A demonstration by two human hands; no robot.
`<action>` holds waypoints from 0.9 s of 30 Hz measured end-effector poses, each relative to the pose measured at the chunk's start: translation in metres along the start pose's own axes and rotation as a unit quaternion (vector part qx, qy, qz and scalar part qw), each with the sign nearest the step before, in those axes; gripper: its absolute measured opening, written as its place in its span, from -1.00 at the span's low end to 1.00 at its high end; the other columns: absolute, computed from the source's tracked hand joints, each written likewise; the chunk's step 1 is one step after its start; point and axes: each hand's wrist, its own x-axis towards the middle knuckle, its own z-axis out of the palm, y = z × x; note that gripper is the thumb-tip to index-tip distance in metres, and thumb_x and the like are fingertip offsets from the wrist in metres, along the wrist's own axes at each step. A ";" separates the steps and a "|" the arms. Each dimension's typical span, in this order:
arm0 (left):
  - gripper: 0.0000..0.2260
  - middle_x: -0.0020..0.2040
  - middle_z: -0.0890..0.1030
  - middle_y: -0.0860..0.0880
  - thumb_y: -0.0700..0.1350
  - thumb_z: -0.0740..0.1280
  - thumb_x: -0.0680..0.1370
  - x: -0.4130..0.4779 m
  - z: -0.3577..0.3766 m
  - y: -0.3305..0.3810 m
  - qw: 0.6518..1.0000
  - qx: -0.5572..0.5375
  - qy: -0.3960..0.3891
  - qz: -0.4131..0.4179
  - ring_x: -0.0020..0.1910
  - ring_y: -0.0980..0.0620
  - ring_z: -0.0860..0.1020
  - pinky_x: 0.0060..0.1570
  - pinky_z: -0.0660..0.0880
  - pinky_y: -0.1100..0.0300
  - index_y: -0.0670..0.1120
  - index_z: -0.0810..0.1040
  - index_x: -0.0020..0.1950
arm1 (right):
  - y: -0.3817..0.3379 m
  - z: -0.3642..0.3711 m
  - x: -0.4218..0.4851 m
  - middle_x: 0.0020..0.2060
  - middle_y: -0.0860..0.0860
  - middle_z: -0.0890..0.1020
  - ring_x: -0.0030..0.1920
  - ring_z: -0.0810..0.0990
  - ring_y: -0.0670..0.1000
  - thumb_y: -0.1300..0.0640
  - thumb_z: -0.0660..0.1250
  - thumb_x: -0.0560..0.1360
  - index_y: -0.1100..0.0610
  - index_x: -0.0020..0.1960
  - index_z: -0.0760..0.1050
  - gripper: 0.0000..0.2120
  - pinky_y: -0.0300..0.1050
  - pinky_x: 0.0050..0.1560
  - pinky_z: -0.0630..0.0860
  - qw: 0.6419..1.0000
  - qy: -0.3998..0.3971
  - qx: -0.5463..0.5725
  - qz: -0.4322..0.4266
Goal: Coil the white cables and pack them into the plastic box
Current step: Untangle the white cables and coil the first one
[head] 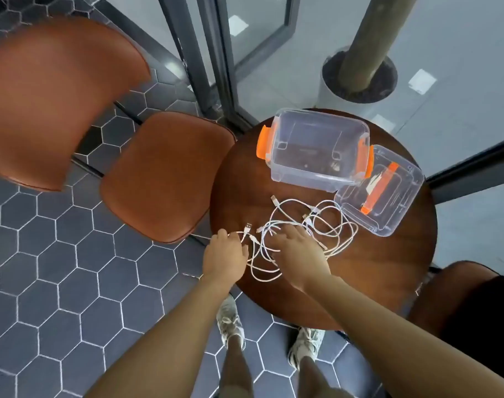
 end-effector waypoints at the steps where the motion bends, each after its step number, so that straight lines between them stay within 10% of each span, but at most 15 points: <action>1: -0.67 0.11 0.54 -0.14 0.05 0.22 0.64 0.005 0.003 -0.001 1.000 -0.012 -0.015 -0.008 0.13 -0.15 0.54 0.04 0.50 0.00 -0.17 0.56 0.20 | 0.001 0.003 0.002 0.15 0.00 0.53 0.19 0.49 0.11 0.14 0.33 0.52 -0.01 0.17 0.56 -0.76 0.04 0.11 0.54 1.000 -0.003 0.008 0.006; 14: -0.87 -0.34 0.59 -0.08 -0.20 0.36 0.44 0.018 0.012 0.006 0.952 -0.269 -0.024 -0.145 -0.35 -0.03 0.47 -0.29 0.43 0.13 -0.06 0.56 -0.31 | 0.035 0.002 0.008 -0.02 -0.01 0.61 -0.05 0.62 0.09 0.42 0.33 0.46 0.08 0.10 0.66 -0.65 -0.11 -0.18 0.50 0.993 0.055 0.083 0.058; 19: -0.88 -0.19 0.64 -0.21 -0.26 0.31 0.54 0.002 -0.023 0.015 0.751 -0.614 -0.049 -0.237 -0.23 -0.10 0.66 -0.14 0.68 -0.04 -0.21 0.62 -0.16 | 0.036 -0.012 0.004 0.05 0.00 0.60 0.05 0.60 0.10 0.29 0.30 0.55 0.09 0.13 0.66 -0.75 -0.19 -0.11 0.41 0.984 0.065 0.129 0.100; 27: -0.88 -0.31 0.57 -0.15 -0.31 0.19 0.61 -0.024 -0.094 0.037 0.519 -0.827 -0.109 -0.188 -0.17 -0.18 0.65 -0.03 0.60 -0.05 -0.22 0.46 -0.10 | -0.002 -0.042 -0.026 0.03 -0.09 0.65 0.14 0.52 -0.07 -0.04 0.18 0.66 0.00 0.16 0.60 -0.75 -0.07 0.18 0.43 0.960 0.016 0.277 -0.023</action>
